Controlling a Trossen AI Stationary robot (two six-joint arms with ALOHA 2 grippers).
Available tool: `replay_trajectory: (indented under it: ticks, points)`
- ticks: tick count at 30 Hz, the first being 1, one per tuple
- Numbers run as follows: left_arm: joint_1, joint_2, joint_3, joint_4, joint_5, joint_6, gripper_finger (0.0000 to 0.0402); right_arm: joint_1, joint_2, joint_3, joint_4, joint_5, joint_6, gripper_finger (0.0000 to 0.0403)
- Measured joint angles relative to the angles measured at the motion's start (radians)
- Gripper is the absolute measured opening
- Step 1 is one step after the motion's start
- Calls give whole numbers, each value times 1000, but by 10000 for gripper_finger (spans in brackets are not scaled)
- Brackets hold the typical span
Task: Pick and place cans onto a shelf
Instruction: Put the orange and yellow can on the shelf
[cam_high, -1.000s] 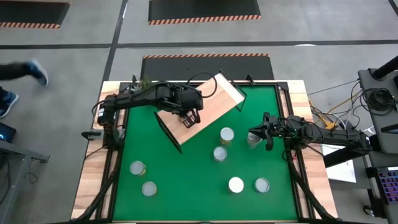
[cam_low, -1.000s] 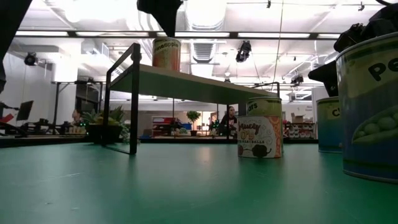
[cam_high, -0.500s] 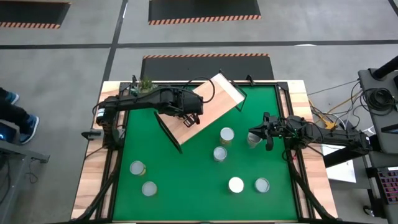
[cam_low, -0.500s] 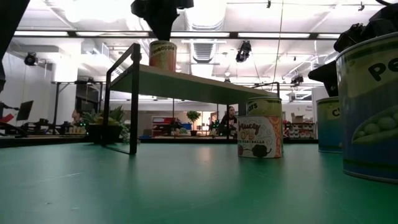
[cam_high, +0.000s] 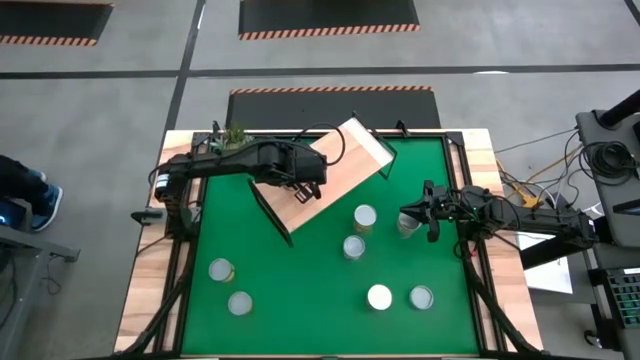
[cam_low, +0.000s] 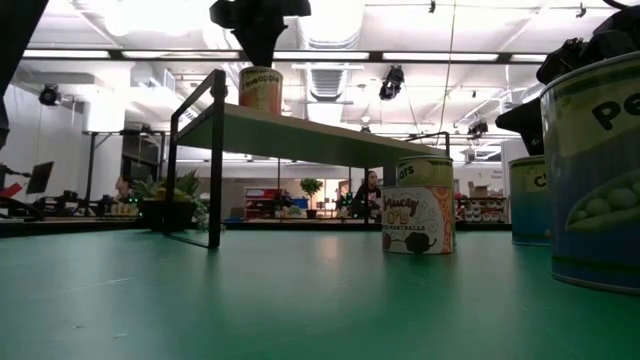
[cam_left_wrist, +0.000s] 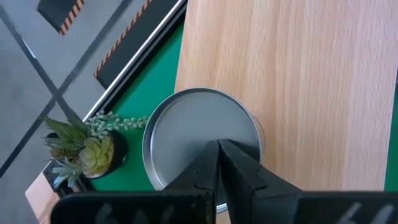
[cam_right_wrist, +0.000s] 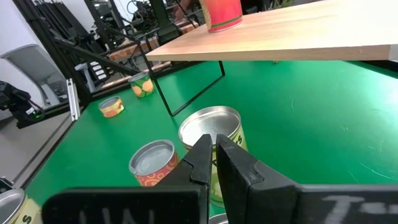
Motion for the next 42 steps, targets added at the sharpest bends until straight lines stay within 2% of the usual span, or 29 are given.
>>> replay_trajectory:
  ticks: [6,15,19,25,37,42]
  points:
    - [0,-27,-24,1,10,7,0,0,0,0,-3,-1,29,13]
    - [0,-174,-226,1,-7,-98,0,0,0,0,-5,-2,45,13]
    - [-5,-226,-274,-1,2,-175,0,0,0,0,-4,-2,44,13]
    - [-27,-253,-279,40,26,-200,0,0,0,0,1,-2,34,13]
    - [-35,-256,-270,54,9,-218,0,0,0,6,-2,-3,17,13]
    - [-63,-254,-205,57,7,-180,0,0,0,8,-3,-3,17,13]
